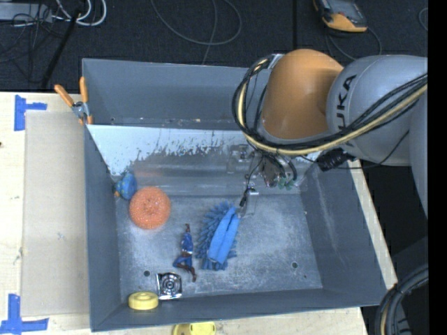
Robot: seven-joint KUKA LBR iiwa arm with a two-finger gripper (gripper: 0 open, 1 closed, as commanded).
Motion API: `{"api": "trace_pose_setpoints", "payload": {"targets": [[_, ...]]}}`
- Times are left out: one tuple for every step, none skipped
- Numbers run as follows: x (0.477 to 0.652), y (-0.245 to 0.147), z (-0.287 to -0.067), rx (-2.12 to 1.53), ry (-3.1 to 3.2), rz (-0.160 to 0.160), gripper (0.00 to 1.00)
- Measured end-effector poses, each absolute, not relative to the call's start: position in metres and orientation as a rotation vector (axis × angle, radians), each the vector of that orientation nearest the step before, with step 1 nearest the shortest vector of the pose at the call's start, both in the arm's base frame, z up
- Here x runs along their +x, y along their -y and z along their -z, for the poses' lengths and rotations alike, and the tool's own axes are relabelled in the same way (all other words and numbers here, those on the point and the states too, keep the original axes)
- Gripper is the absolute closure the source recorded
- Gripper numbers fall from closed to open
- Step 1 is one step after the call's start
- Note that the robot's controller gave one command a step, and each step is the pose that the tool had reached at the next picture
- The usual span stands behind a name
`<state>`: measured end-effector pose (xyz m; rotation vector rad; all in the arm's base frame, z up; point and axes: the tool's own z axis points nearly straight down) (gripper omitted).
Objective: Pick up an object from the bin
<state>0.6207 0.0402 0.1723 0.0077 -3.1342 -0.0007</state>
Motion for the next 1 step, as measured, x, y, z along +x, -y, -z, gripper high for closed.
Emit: {"api": "trace_pose_setpoints", "payload": {"targets": [[0.6221,-0.04,-0.1773,0.007,3.142,0.001,0.0]]}}
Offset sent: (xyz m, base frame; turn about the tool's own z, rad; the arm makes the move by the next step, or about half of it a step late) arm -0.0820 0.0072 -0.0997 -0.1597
